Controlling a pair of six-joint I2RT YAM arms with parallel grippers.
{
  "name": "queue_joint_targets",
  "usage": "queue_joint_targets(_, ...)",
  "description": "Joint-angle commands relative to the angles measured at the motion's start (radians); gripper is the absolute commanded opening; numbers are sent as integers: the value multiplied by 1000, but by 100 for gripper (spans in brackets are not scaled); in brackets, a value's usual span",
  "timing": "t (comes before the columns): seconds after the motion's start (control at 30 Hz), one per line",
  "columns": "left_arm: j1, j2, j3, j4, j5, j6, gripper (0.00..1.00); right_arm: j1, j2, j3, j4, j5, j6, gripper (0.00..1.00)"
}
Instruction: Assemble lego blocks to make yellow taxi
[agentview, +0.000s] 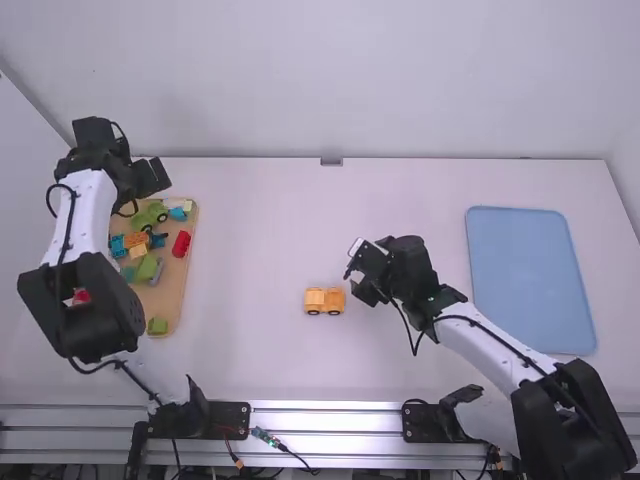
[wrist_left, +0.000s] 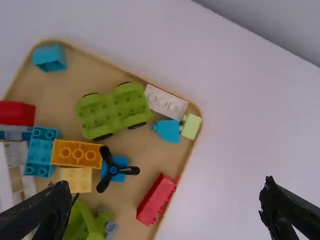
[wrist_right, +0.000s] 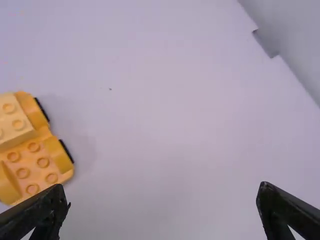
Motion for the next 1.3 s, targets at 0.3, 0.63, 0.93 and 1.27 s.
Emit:
queue_joint_targets(0.3,35,68,-45,13,-85,-300,99,2,-64,-1,53,90,0,99)
queue_joint_targets(0.63,92,104,-61,-37,-186,-599,99,-11,-62,-1,40,90,1,99)
queue_joint_targets(0.93,140,186,-59,-44,-109,-649,97,-10,-62,-1,40,87,0,99)
queue_joint_targets(1.27,135,215,-95,-49,-188,-861,94,2,-62,-1,31,86,0,99)
